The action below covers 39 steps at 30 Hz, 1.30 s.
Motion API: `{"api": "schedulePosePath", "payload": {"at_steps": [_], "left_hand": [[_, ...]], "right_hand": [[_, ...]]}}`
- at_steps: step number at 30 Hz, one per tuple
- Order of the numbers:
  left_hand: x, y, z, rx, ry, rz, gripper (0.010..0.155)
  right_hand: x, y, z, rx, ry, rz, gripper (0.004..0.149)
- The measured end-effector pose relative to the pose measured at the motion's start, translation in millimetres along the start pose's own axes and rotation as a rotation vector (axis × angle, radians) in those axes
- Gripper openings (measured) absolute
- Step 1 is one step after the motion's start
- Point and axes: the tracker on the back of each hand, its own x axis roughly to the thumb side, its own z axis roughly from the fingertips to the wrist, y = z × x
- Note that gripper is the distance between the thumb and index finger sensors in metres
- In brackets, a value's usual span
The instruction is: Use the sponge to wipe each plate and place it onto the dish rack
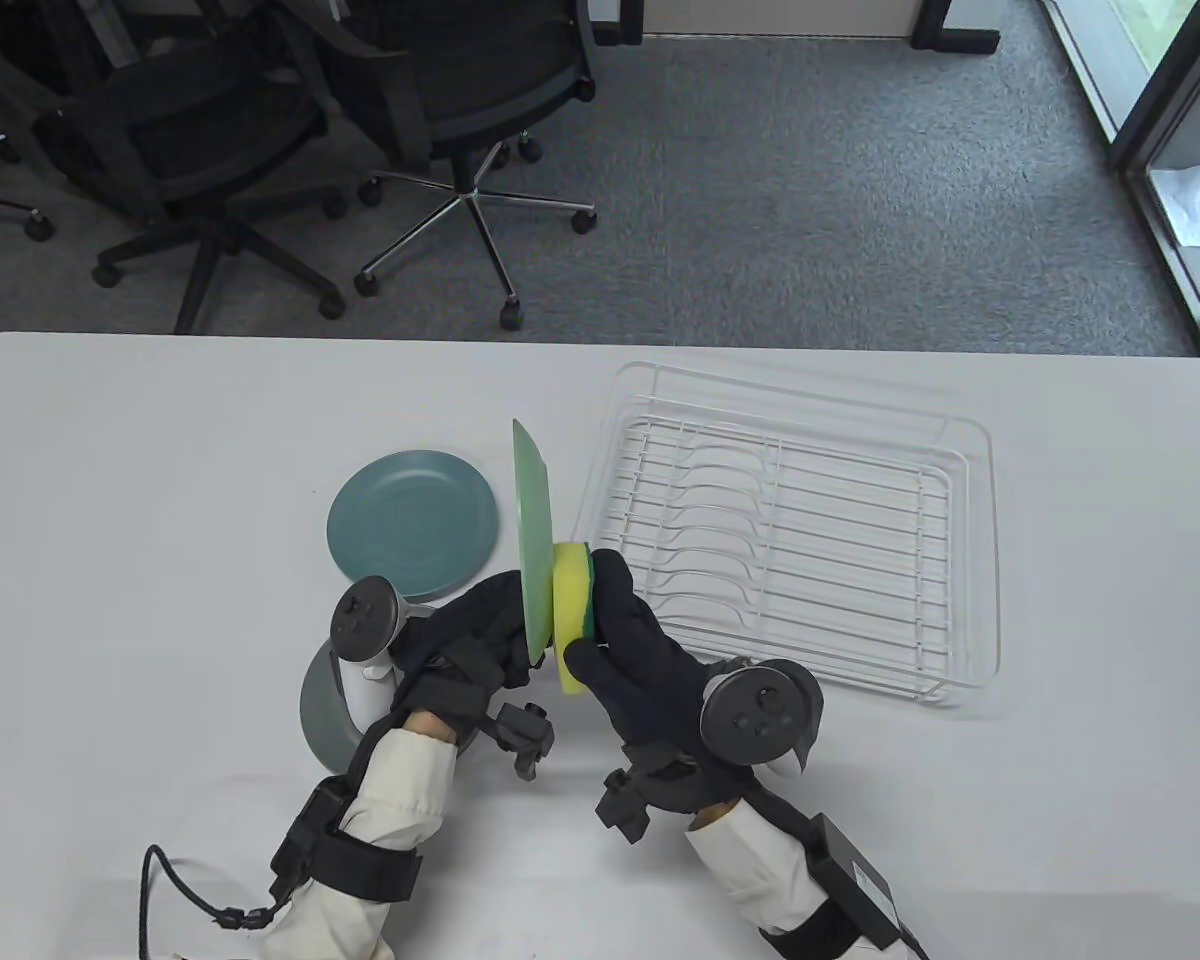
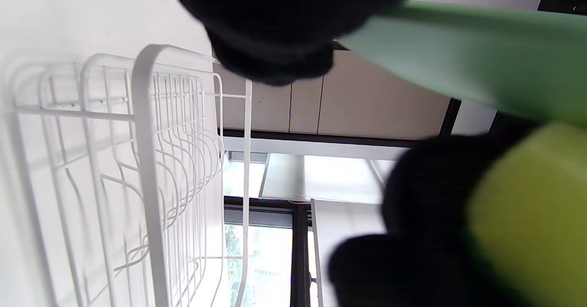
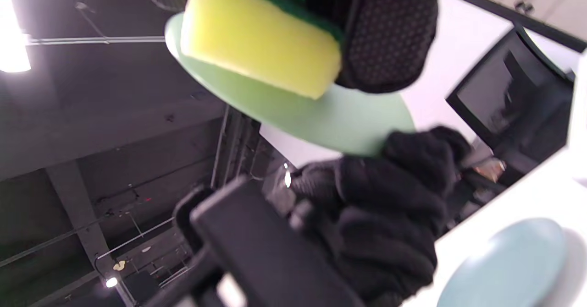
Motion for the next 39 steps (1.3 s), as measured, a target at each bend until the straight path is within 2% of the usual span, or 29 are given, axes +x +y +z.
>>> {"api": "schedulePosePath", "payload": {"at_steps": [3, 8, 11, 16, 22, 27, 31, 36, 39], "left_hand": [[0, -2, 0, 0.003, -0.006, -0.046, 0.044], [4, -8, 1, 0.020, -0.052, -0.204, 0.044], [7, -14, 1, -0.003, -0.076, -0.260, 0.044], [12, -26, 2, -0.079, -0.113, -0.360, 0.043], [17, -39, 6, -0.147, -0.142, -0.390, 0.043], [18, -45, 7, -0.199, -0.148, -0.356, 0.043], [22, -43, 9, -0.204, -0.152, -0.252, 0.043], [28, -28, 11, -0.093, -0.185, -0.207, 0.043], [28, -14, 10, -0.003, -0.190, -0.175, 0.042]], "right_hand": [[5, -11, 1, -0.078, -0.035, 0.007, 0.069], [5, -32, 2, -0.210, -0.009, 0.018, 0.066], [-2, -45, 1, -0.247, 0.024, -0.034, 0.066], [-20, -60, -1, -0.254, 0.090, -0.159, 0.063], [-46, -71, -3, -0.156, 0.182, -0.366, 0.062], [-62, -56, -3, -0.092, 0.252, -0.364, 0.063], [-66, -32, -3, -0.007, 0.292, -0.366, 0.065], [-57, -11, -5, 0.084, 0.273, -0.280, 0.065], [-49, -1, -5, 0.146, 0.268, -0.310, 0.066]]}}
